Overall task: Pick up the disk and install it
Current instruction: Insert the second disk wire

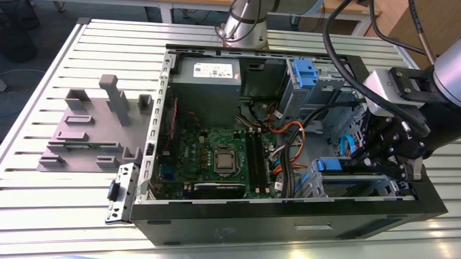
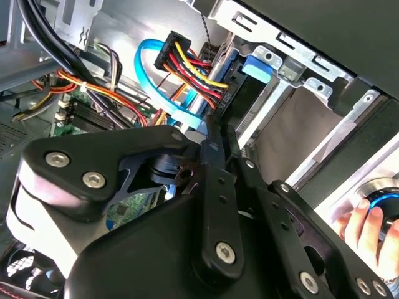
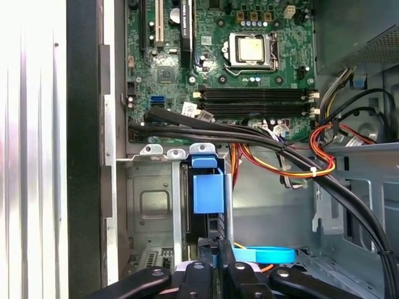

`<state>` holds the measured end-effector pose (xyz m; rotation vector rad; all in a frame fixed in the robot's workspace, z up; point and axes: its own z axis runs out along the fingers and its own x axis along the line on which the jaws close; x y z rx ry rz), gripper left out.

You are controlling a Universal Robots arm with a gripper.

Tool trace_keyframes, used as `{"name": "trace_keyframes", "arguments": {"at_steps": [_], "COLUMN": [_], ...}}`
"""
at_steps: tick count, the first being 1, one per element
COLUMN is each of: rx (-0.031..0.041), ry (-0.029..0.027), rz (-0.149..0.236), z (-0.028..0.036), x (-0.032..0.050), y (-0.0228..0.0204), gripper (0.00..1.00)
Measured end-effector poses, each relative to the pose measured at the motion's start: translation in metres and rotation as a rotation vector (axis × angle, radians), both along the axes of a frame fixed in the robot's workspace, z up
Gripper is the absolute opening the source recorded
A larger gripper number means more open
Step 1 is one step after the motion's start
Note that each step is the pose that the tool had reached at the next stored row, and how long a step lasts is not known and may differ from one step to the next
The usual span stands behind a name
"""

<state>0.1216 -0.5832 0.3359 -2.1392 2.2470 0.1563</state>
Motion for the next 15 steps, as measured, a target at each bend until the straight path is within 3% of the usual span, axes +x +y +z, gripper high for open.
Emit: {"name": "trace_keyframes", "arguments": {"at_steps": [4, 5, 8, 9, 15], "rx": [0.0058, 0.0101, 0.0373, 0.0413, 0.0419], "ry": [-0.0001, 0.0000, 0.0000, -0.0001, 0.0000], "rz": [0.000, 0.000, 0.000, 0.000, 0.000], "z": [0.0038, 0.0039, 0.0039, 0.0040, 0.0038], "x": [0.0000, 0.0000, 0.0000, 0.0000, 0.0000], "y": [0.0000, 0.0000, -0.0004, -0.0006, -0.0040], "gripper": [0.16, 0.16, 0.16, 0.16, 0.16]}}
